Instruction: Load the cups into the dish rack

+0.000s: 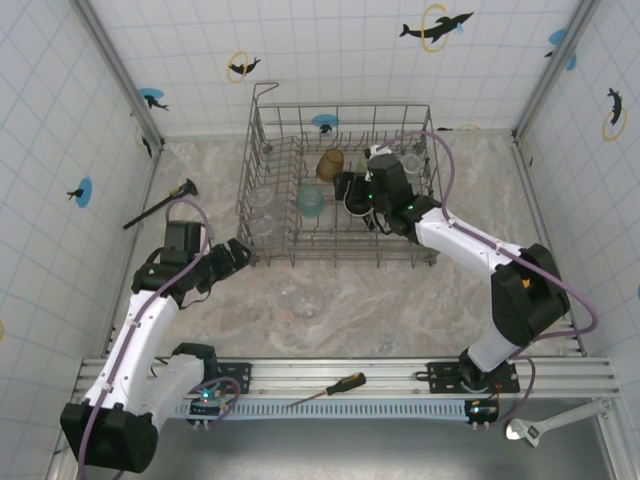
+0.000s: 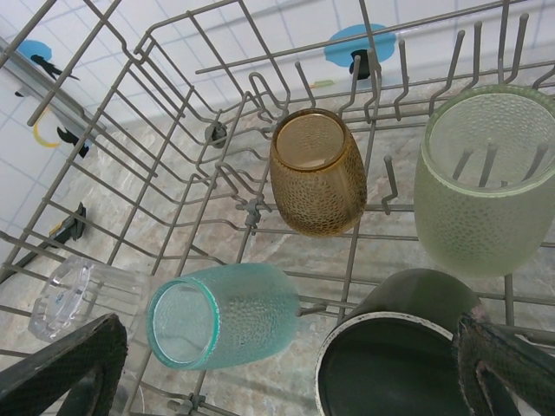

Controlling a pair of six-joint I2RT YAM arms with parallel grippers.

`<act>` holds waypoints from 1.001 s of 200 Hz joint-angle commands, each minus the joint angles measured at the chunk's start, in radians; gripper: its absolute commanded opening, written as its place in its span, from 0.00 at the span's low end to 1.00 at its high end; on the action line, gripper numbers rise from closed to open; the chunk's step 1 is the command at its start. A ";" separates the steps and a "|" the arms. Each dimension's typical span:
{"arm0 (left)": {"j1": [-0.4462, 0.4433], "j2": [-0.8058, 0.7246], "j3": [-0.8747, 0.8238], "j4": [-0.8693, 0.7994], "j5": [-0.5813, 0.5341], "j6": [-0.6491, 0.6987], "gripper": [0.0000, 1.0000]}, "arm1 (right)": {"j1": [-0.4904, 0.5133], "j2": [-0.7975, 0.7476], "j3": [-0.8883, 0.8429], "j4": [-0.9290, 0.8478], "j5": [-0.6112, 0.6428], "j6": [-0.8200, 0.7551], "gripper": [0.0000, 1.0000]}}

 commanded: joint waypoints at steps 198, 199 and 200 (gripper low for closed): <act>-0.559 0.109 -0.066 0.120 -0.209 -0.198 0.80 | -0.014 -0.020 -0.043 0.035 -0.019 0.031 1.00; -0.561 0.111 -0.066 0.120 -0.211 -0.199 0.80 | -0.014 -0.020 -0.044 0.036 -0.019 0.031 1.00; -0.562 0.112 -0.065 0.120 -0.213 -0.200 0.80 | -0.014 -0.021 -0.044 0.036 -0.019 0.031 1.00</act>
